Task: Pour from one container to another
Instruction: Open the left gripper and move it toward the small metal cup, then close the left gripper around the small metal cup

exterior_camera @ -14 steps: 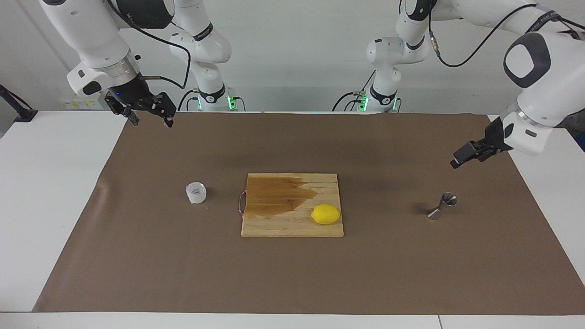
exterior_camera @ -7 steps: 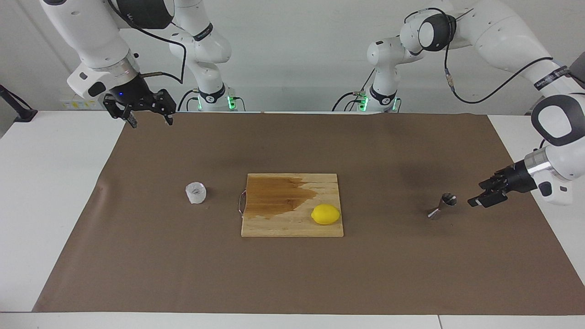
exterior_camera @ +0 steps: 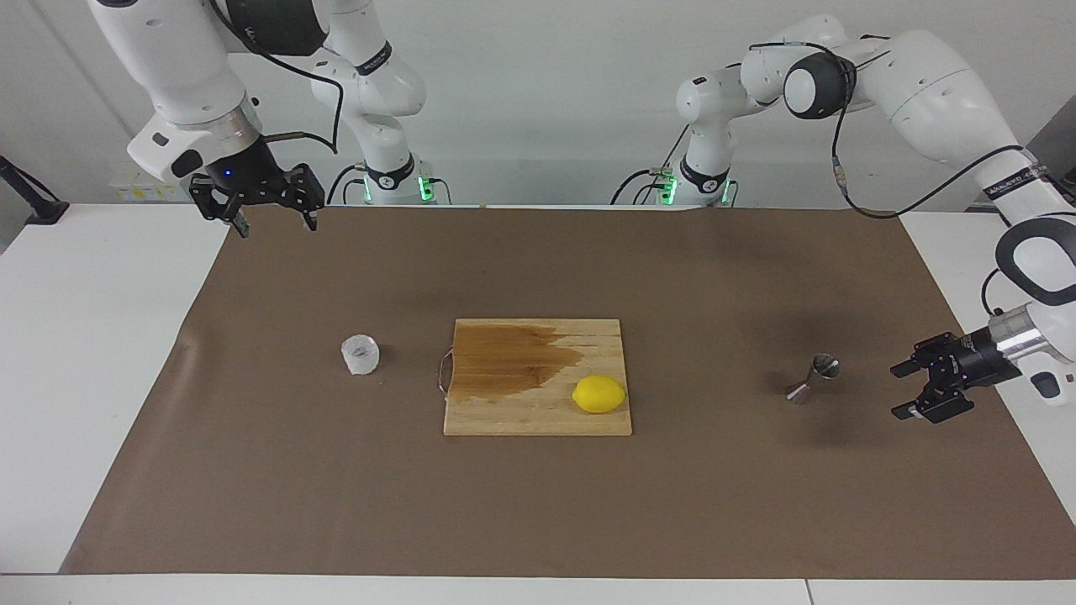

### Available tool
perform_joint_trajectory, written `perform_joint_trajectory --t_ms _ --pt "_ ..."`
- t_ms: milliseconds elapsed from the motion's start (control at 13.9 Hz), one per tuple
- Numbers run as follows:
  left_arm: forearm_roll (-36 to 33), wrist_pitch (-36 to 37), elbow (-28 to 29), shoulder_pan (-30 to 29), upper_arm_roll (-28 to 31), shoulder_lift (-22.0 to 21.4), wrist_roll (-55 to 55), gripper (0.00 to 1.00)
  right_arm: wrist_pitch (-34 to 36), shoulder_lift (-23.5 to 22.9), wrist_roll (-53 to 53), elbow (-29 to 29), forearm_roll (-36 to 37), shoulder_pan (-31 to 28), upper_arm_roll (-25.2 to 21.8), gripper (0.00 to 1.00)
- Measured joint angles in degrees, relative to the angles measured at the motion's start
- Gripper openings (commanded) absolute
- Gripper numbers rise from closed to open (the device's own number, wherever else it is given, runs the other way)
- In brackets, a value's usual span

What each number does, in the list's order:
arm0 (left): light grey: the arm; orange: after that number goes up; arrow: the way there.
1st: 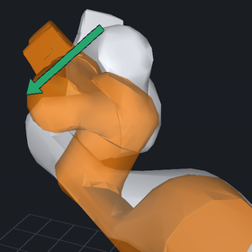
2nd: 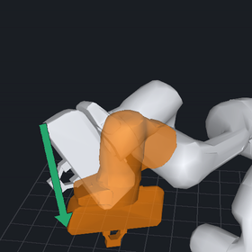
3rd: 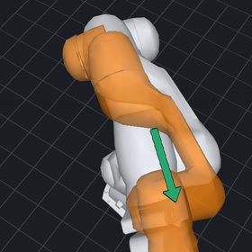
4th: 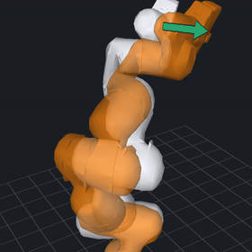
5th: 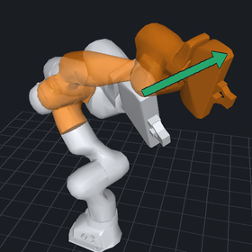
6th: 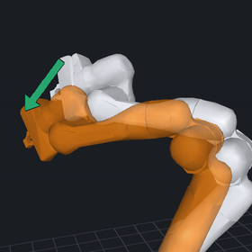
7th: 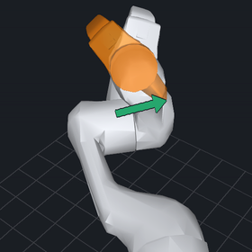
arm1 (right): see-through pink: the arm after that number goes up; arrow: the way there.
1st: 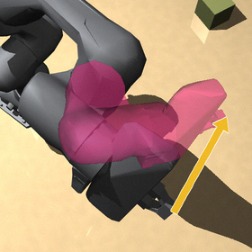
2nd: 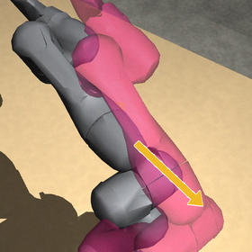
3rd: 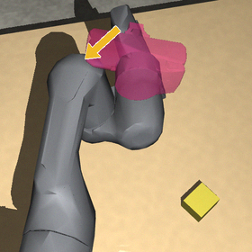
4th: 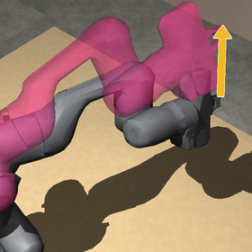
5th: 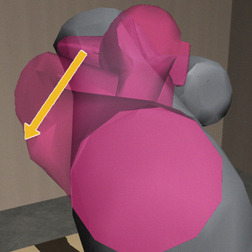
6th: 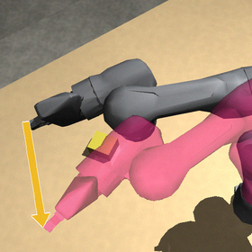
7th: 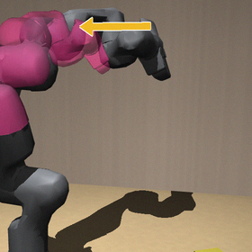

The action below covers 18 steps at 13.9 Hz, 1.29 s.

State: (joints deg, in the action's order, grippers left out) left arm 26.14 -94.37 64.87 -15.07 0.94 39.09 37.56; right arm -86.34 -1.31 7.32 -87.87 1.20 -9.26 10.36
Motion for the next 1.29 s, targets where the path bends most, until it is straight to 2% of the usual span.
perform_joint_trajectory --t_ms 359,574,1077,1292 --pt "2.95 -6.26 6.64 -0.36 -0.13 -1.58 0.73 1.00 -0.40 0.00 0.00 0.00 0.00 0.07 0.02 1.00" --pt "8.90 -10.42 13.25 -0.47 0.13 -3.76 1.43 1.00 -0.41 0.00 0.00 0.00 0.00 0.07 0.02 1.00" --pt "22.19 -10.05 21.90 -3.95 0.42 -4.35 7.43 1.00 -0.40 0.00 0.00 0.00 0.00 -0.64 -0.22 1.00" --pt "25.14 -10.10 25.34 -3.90 0.06 -4.34 7.79 1.00 -0.40 0.00 0.00 0.00 0.00 -0.64 -0.20 1.00"
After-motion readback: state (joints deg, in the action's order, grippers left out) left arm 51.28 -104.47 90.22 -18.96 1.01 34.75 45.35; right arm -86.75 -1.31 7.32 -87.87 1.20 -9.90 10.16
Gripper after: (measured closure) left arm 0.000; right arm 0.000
